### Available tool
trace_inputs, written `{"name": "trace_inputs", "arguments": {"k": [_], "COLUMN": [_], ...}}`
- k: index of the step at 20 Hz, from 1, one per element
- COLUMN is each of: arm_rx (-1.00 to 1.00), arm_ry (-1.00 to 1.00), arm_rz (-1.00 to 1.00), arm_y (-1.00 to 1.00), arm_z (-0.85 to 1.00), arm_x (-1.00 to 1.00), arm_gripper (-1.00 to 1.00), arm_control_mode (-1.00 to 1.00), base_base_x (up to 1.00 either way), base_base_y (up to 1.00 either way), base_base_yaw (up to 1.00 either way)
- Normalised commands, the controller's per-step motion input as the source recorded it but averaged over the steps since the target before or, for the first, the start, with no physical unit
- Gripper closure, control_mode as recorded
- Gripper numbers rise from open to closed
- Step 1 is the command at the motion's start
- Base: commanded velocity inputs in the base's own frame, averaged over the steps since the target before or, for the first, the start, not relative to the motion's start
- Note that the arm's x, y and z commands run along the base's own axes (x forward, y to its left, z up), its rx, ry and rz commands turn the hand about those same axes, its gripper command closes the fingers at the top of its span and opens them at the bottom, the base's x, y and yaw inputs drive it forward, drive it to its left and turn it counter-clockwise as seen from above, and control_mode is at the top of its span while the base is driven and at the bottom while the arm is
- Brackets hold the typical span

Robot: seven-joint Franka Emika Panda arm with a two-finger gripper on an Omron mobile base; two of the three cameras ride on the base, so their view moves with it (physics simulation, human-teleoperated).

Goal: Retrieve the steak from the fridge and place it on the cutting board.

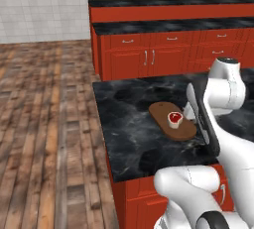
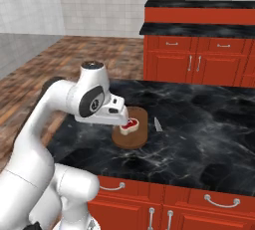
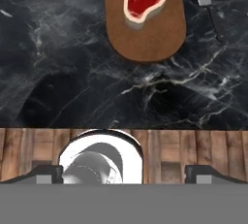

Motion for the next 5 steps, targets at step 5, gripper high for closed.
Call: {"name": "trace_inputs", "arguments": {"k": [5], "arm_rx": [0.0], "arm_ry": [0.0], "arm_rz": [0.0], "arm_y": [0.09], "arm_z": [0.5], "arm_x": [-0.21], "arm_gripper": [-1.0], "arm_control_mode": [-1.0], "base_base_x": [0.0], "base_base_y": [0.0], "base_base_yaw": [0.0]}}
